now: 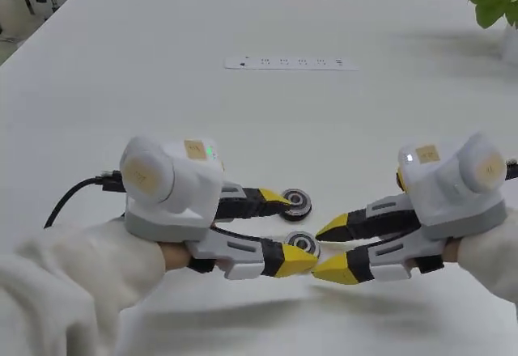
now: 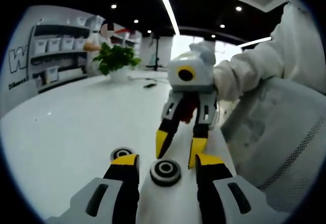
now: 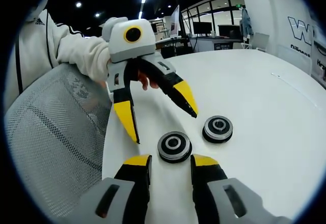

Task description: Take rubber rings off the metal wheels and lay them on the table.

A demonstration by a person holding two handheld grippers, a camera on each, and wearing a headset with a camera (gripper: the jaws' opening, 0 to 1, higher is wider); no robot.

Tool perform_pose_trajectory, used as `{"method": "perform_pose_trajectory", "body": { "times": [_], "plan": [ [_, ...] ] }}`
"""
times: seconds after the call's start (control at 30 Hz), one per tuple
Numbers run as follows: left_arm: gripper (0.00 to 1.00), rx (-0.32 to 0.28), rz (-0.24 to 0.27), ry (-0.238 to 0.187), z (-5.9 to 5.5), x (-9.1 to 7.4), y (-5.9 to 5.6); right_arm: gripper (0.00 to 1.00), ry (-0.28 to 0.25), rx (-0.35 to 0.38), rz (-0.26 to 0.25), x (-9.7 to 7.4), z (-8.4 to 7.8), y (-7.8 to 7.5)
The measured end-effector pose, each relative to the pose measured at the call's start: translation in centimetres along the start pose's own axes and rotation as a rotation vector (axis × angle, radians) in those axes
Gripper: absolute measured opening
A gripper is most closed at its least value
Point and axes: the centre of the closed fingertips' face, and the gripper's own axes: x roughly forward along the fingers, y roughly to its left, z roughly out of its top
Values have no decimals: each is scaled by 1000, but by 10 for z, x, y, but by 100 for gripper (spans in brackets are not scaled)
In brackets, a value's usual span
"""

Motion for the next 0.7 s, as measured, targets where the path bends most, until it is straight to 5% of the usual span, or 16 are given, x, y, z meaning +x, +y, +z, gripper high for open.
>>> {"method": "perform_pose_trajectory", "body": {
  "times": [0.7],
  "plan": [
    [21,54,-4,58,-21,9,-2,21,1,8,-16,1,-3,-3]
  ]
}}
